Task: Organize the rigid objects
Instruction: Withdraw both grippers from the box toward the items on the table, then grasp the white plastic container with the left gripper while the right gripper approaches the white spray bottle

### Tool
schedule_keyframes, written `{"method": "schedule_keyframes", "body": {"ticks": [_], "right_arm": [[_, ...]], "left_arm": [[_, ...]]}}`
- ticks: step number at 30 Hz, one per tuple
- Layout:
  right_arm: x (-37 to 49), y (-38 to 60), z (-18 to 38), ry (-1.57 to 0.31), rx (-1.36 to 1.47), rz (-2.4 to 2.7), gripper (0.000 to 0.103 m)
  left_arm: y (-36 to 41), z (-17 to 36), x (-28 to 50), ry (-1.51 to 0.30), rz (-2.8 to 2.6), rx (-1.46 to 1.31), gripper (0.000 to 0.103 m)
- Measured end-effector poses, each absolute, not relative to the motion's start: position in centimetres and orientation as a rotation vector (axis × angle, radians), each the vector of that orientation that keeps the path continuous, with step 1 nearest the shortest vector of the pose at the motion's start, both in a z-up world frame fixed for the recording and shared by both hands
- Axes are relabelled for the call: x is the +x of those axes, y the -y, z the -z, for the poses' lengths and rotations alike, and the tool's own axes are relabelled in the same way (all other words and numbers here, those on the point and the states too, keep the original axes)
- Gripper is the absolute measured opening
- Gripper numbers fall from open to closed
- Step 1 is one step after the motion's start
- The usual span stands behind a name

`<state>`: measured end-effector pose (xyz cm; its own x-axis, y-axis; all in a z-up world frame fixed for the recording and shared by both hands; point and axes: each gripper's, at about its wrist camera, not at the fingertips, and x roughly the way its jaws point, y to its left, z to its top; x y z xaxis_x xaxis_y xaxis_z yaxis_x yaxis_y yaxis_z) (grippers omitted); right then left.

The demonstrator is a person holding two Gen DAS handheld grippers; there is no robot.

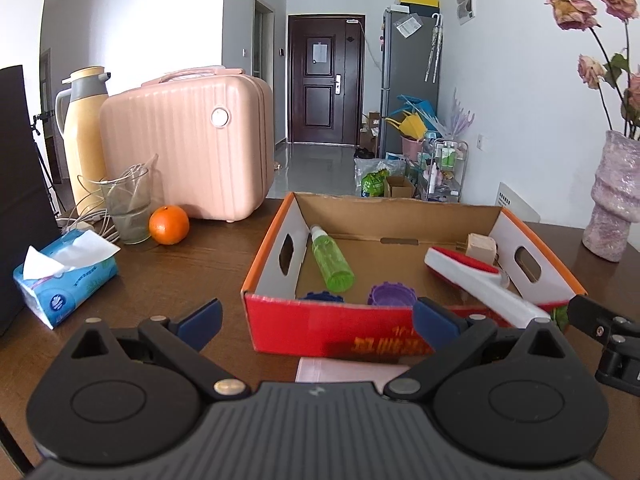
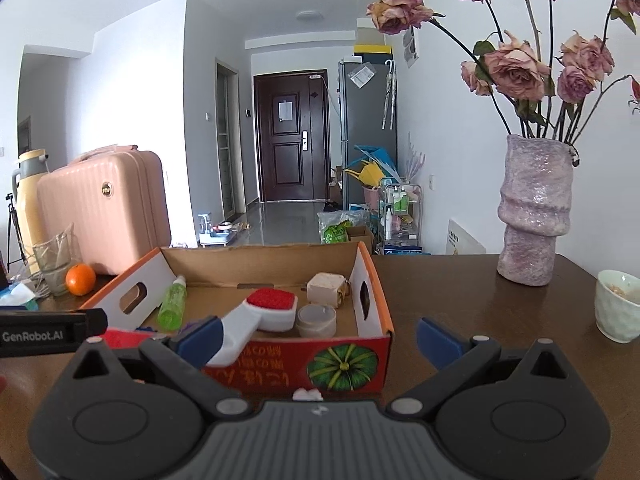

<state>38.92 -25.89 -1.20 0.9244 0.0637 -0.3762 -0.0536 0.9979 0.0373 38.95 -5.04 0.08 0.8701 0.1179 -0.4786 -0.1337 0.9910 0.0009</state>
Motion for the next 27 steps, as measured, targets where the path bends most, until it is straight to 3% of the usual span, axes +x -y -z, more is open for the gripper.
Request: {"method": "schedule_keyframes", "body": {"ticks": [27], "right_arm": [[33.7, 26.3, 3.7, -0.479, 0.011, -0.038, 0.103]], "left_arm": [[4.9, 2.4, 33.0, -0.593, -0.025, -0.013, 0.103]]}}
